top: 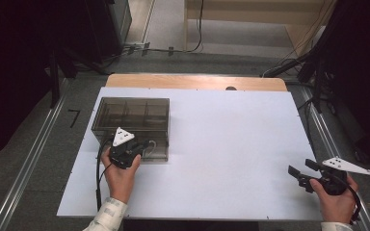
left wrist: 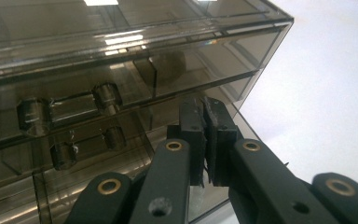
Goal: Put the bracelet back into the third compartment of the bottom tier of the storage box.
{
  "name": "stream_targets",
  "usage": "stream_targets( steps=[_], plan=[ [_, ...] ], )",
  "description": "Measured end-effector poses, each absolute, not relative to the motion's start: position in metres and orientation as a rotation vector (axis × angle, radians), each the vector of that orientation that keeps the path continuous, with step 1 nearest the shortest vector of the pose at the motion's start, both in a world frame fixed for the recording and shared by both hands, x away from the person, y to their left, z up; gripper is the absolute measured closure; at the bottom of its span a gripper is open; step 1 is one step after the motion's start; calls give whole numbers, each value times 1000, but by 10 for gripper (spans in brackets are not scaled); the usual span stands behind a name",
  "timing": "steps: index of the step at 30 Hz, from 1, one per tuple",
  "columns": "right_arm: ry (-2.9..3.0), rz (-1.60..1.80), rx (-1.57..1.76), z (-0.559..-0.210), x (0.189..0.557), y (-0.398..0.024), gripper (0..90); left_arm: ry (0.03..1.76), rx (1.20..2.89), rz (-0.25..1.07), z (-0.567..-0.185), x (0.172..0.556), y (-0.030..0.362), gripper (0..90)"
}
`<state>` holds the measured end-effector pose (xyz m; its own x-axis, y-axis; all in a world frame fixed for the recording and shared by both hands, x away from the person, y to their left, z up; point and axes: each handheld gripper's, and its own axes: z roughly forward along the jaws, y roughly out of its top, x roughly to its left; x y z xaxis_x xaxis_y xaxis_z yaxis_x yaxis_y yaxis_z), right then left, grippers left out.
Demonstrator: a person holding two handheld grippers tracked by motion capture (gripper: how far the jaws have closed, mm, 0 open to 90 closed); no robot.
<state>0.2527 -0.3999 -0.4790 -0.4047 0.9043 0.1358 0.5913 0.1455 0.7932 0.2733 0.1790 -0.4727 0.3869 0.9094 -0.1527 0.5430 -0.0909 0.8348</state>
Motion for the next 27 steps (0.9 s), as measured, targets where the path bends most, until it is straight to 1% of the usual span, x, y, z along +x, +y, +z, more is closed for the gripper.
stream_targets(
  steps=[27],
  plan=[
    [2059, 1141, 1434, -479, 253, -400, 186, 1310, 1828, 475, -485, 278, 176, 881]
  ],
)
